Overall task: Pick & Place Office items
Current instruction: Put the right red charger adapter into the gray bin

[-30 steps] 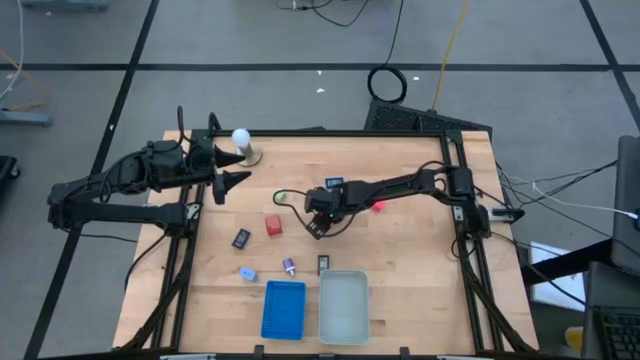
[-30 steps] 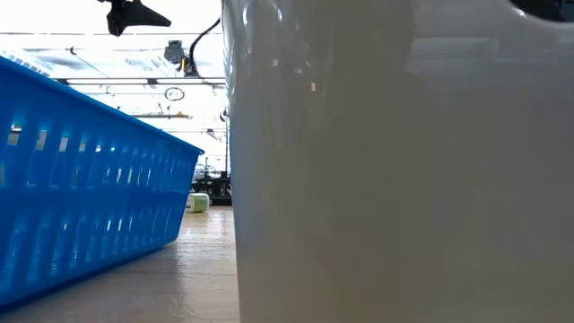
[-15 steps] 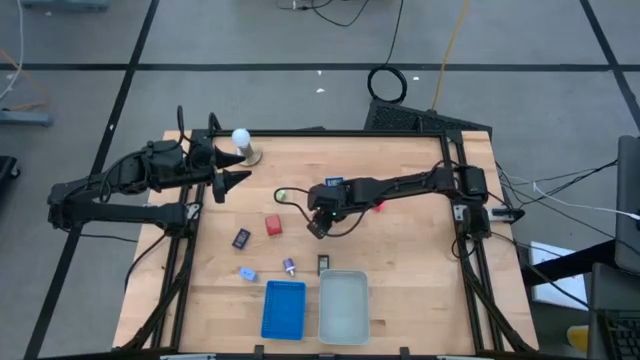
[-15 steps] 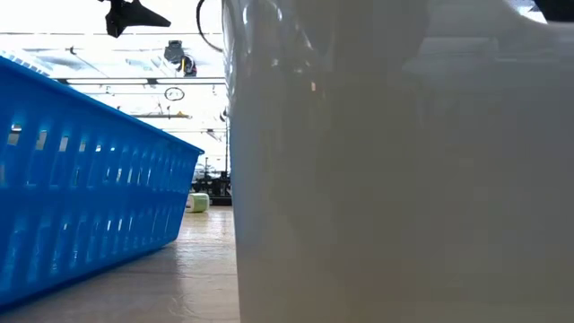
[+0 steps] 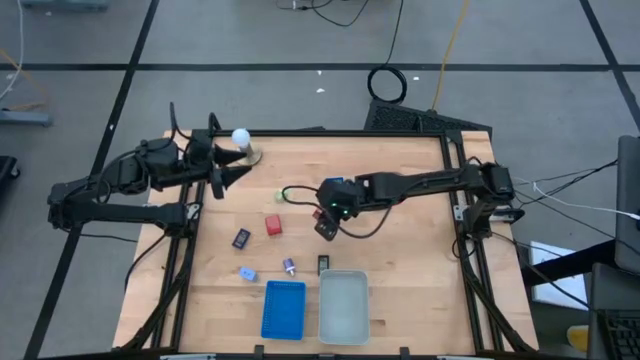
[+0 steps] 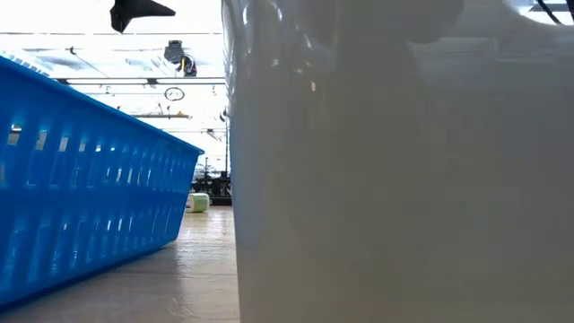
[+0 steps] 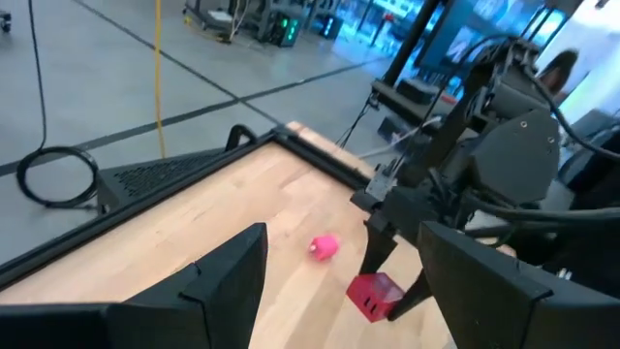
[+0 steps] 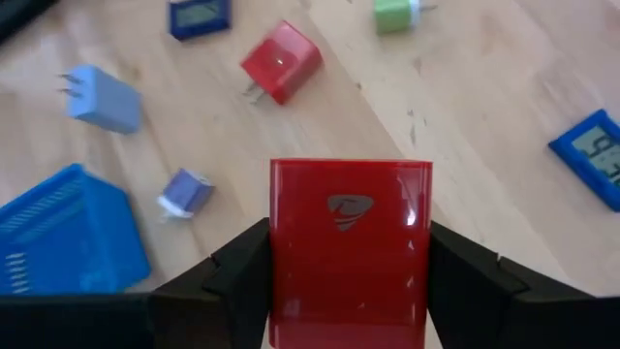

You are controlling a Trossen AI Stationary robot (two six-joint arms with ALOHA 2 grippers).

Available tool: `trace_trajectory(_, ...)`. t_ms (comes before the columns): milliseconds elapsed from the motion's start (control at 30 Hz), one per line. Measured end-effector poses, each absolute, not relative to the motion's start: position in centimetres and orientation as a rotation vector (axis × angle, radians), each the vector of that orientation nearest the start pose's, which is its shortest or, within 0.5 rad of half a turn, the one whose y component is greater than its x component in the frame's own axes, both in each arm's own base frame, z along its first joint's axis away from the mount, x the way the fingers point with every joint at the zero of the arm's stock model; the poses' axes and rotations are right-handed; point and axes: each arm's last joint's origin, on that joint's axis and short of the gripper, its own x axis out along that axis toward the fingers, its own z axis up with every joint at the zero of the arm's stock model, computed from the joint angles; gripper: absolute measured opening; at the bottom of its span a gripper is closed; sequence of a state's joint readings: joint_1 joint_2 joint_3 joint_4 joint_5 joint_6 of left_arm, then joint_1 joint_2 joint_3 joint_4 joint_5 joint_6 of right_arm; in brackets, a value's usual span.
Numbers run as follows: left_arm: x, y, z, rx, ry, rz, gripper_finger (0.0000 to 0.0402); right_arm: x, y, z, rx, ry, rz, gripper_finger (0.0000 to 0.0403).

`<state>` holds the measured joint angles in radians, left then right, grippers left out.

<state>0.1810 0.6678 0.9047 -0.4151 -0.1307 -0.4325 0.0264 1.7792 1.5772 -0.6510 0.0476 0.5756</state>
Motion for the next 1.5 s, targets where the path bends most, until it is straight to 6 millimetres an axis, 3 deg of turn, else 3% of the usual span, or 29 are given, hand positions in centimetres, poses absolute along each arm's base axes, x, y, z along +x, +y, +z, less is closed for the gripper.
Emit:
trace_trajectory(433,13.3,2.8,36.7,-0.505,0.081,0.357,0.0271,36.3,4.4,33.7,0.438,0.783,-0.028,0.0205)
trace_trajectory(1000,16.7,3.5,35.3,-0.52,0.169,0.381,0.0271,34.7,11.6,33.7,0.339,0.823,0.191,0.0205)
trace_trajectory(1267,16.7,3.3,35.5,-0.52,0.148,0.36,0.0271,35.7,14.1,32.3,0.343,0.797,0.192,0.0205)
trace_trajectory(1500,16.8,2.9,36.0,-0.462,0.122,0.317,0.0271,37.1,15.3,28.9,0.289,0.898,0.187,0.0205)
